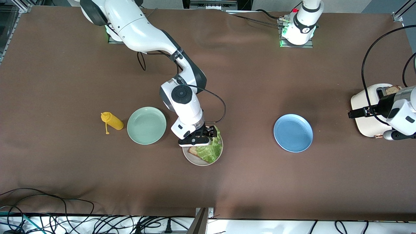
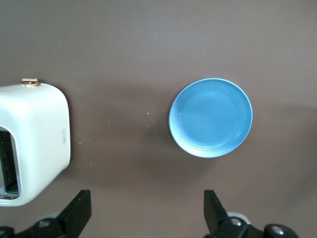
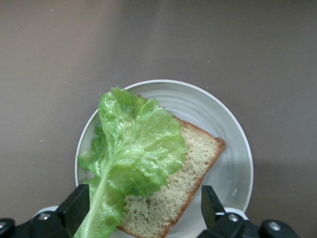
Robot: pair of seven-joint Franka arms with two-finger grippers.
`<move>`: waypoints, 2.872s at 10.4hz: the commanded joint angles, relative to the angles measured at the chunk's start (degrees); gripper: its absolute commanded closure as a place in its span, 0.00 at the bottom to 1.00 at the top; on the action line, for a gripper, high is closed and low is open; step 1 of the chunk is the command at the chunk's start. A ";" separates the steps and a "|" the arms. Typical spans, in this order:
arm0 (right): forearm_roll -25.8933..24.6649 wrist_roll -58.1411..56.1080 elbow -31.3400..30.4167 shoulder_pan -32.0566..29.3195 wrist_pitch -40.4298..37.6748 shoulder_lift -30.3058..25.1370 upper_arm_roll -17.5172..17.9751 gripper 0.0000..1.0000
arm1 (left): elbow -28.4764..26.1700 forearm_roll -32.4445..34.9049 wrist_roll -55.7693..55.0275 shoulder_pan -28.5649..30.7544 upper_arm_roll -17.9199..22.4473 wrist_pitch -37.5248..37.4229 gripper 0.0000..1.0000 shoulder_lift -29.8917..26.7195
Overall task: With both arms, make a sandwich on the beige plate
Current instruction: 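Move the right gripper to the yellow mustard bottle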
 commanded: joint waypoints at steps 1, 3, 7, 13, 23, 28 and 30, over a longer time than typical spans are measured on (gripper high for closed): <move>-0.35 -4.66 0.71 -0.78 -8.67 -3.02 -0.17 0.00 | 0.74 0.37 1.25 0.29 0.01 -0.40 0.00 0.04; -0.26 -7.92 0.71 -2.18 -16.14 -6.36 0.00 0.00 | 0.74 0.21 1.34 1.08 0.19 -0.40 0.00 -0.14; -0.17 -13.29 0.89 -5.07 -33.81 -13.64 0.08 0.00 | 0.74 0.20 1.25 1.18 0.10 -0.40 0.00 -0.05; 5.80 -36.28 -1.03 -12.63 -48.51 -25.86 -1.66 0.00 | 0.66 0.20 1.34 1.53 0.19 -0.40 0.00 0.13; 11.59 -116.93 -20.20 -52.16 -50.64 -37.49 4.75 0.00 | 0.66 0.11 1.34 1.61 0.19 -0.31 0.00 0.65; 26.17 -146.06 -19.68 -62.82 -49.76 -21.43 3.78 0.00 | 0.66 0.03 1.34 1.61 0.19 -0.31 0.00 0.74; 31.96 -153.89 -19.68 -63.53 -48.70 -15.54 3.96 0.00 | 0.66 0.03 1.25 1.61 0.19 -0.31 0.00 0.74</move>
